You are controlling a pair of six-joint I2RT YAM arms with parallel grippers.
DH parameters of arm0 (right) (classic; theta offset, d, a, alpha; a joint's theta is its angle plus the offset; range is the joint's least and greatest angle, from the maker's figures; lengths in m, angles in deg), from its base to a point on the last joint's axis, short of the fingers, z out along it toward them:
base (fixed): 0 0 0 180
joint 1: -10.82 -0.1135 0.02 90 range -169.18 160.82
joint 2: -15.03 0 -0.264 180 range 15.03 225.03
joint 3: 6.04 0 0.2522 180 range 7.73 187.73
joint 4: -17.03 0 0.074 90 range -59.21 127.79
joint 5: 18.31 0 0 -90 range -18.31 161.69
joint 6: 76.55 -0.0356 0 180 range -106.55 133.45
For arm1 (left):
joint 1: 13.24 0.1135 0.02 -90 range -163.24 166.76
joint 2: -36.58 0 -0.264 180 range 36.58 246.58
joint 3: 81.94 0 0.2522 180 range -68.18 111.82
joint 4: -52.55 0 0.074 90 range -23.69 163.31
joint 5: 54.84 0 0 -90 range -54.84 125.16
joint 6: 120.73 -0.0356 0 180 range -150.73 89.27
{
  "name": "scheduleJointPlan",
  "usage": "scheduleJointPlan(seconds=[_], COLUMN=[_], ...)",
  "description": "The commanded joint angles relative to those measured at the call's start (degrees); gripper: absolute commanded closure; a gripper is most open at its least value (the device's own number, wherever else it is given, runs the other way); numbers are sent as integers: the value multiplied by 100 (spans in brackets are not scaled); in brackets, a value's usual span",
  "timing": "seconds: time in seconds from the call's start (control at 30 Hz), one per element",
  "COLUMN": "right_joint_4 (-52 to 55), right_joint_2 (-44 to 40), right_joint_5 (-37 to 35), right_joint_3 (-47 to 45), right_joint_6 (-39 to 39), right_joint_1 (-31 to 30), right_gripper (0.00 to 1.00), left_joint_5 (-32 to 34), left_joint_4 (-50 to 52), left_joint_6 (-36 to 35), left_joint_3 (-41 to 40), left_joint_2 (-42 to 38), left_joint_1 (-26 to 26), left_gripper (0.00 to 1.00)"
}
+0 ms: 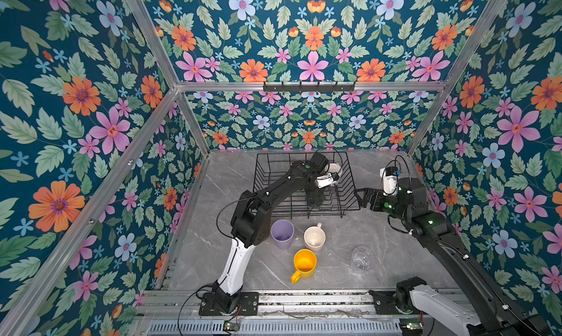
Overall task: Load cups into a dish rack
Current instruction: Place the cup upside down at the dish rack, then pick up the cup from the center of the table.
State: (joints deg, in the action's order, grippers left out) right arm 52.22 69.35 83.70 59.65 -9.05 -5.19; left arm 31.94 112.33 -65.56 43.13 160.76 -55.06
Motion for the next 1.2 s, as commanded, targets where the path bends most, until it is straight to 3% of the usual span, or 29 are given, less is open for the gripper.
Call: scheduleJointPlan(seconds=[0.0,0.3,0.53,0.63,0.83,1.03,1.17], right_joint_4=[16,182,658,918,1487,2012,2036], right_joint_2=[-27,-15,536,869,1565,1951,2097], right_joint_5=[12,2,350,216,-159,-471,-436], right_joint_3=[92,281,740,1026,1544,1592,1329], right_joint_6=[24,101,311,431,523,329,20], right_joint_1=[5,7,-64,-424,-1278,-1993,-2355], right_gripper=[1,2,10,10,14,23,31], left_joint_5=[-10,17,544,935,1072,1202,1217], left_joint_4=[-435,-1816,-3810,-4600,-5552,-5713,-5788], left_joint_6=[76,423,1554,2256,3572,4365,4519], left_joint_3=[-126,-1235,-2843,-3589,-5016,-5816,-6078], left_joint_2=[-324,-1590,-3093,-3787,-5094,-5907,-6192], left_joint_1=[15,64,460,752,1619,2165,2290], left_gripper=[1,0,0,0,0,0,0])
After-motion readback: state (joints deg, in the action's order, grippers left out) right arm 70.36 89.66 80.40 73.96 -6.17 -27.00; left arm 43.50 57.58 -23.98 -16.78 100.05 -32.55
